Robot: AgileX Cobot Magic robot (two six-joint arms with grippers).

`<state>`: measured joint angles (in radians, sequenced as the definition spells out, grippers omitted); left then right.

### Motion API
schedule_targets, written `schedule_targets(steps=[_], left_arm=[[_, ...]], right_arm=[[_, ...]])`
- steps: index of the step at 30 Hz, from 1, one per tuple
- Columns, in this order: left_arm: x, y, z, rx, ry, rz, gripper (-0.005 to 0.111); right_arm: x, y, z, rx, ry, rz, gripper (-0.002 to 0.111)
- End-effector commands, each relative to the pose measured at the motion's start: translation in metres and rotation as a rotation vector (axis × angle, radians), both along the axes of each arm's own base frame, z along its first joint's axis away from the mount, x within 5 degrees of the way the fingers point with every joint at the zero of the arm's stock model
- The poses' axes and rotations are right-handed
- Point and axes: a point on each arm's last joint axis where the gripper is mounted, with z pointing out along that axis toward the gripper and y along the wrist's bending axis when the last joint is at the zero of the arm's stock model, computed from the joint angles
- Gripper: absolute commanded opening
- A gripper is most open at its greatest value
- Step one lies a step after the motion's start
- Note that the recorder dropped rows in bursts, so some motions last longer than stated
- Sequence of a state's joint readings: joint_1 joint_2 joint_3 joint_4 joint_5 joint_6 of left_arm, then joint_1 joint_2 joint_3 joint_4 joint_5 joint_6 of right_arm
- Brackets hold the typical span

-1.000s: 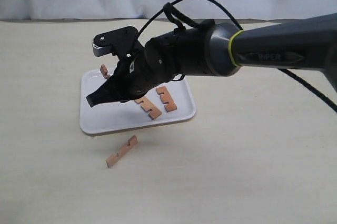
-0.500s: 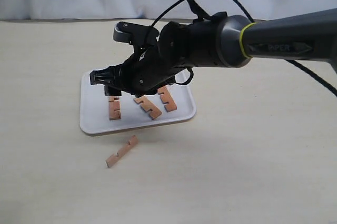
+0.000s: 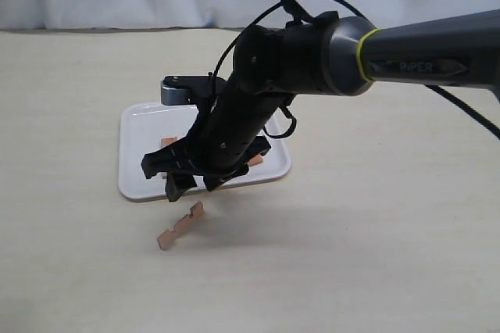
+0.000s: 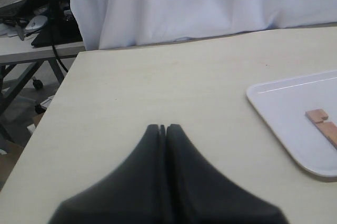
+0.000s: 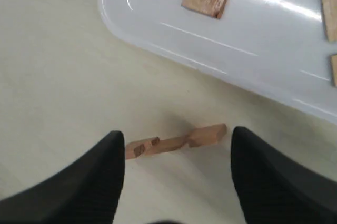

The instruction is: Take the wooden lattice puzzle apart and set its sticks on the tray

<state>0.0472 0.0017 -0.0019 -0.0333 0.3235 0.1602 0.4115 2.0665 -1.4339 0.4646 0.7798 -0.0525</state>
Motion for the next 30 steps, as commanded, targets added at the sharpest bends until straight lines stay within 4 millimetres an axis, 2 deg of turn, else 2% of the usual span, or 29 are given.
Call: schedule_targets(steps=[1, 5, 9, 15, 20, 25, 30], left_arm=[[0.000, 0.000, 0.001, -0.004, -0.015, 0.005, 0.000], [0.000, 0.000, 0.001, -0.004, -0.015, 0.005, 0.000], [0.000, 0.000, 0.001, -0.004, -0.015, 0.005, 0.000], [0.000, 0.000, 0.001, -0.002, -0.015, -0.004, 0.000], [0.000, -0.001, 0.001, -0.003, -0.015, -0.015, 0.000], [0.000, -0.001, 0.001, -0.003, -0.015, -0.015, 0.000], [0.000, -0.001, 0.001, -0.003, -0.015, -0.015, 0.000]], right_arm=[[-0.001, -0.003, 0.005, -0.022, 0.007, 0.021, 0.057], [0.000, -0.010, 0.001, -0.111, 0.008, -0.022, 0.054], [0.000, -0.010, 0.001, -0.100, 0.028, -0.077, 0.054], [-0.008, 0.008, 0.001, -0.071, 0.045, -0.085, 0.054], [-0.013, 0.025, 0.000, -0.091, -0.008, -0.083, 0.054], [-0.014, 0.023, -0.007, -0.175, 0.006, -0.180, 0.054], [-0.015, 0.025, -0.021, -0.172, 0.059, -0.241, 0.054]])
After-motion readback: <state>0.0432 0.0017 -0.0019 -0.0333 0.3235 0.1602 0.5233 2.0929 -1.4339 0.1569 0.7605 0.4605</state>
